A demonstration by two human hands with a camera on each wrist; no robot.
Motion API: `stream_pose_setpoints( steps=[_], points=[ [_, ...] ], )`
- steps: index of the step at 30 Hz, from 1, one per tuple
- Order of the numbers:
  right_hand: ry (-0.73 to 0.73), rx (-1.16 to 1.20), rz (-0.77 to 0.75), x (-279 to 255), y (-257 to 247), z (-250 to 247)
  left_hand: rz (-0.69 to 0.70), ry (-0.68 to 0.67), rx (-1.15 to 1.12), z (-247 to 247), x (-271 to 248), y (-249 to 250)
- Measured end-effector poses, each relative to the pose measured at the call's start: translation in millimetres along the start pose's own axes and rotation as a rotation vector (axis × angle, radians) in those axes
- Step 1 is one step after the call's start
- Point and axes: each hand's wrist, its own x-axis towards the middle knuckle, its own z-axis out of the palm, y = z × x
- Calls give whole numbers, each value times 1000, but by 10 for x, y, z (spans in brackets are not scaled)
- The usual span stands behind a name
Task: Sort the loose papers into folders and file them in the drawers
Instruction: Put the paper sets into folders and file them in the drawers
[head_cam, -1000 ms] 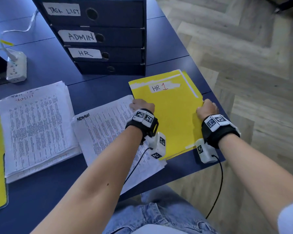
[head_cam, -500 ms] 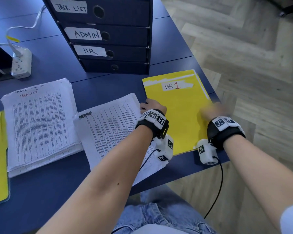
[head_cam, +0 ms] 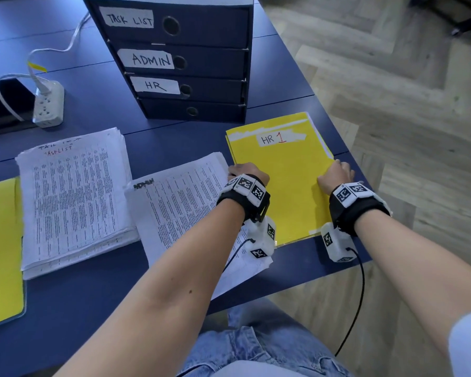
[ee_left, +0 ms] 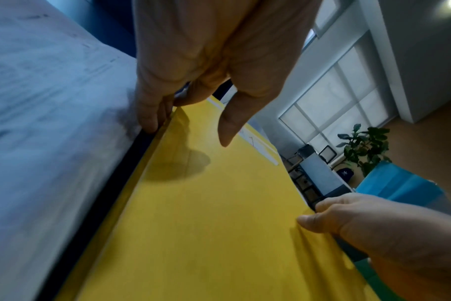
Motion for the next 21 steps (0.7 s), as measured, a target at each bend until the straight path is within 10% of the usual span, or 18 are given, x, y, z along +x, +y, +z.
stream_pose_setpoints(
  steps=[10,21],
  points=[
    [58,209,-380,-634,-1071,-46,156,214,-299,-800,-43,-495],
    [-142,304,-740,-1935,-2506,762,-43,432,-417,-2059,77,-2474]
  ],
)
